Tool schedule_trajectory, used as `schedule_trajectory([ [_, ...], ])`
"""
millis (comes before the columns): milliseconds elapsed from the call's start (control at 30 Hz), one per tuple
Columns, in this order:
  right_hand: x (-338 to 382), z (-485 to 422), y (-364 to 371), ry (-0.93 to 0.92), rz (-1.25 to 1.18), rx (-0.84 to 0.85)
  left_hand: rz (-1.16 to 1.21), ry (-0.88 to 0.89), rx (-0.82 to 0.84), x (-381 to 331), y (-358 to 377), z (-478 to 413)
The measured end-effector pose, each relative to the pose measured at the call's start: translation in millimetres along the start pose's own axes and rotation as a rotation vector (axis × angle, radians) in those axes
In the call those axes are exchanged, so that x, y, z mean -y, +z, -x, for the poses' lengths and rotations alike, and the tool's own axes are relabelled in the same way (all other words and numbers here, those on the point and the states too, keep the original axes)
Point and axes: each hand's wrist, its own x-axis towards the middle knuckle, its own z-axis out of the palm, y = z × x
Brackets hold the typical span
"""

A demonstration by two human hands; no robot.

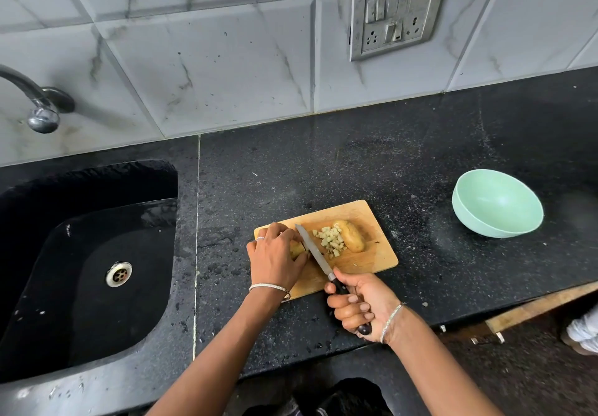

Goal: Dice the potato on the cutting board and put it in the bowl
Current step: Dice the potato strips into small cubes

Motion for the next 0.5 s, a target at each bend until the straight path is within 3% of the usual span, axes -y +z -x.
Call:
schedule_trajectory([
  [500, 1, 25, 5, -0.056, 0.215, -0.121, -0.003, -0.036, 0.025, -5, -5, -7],
])
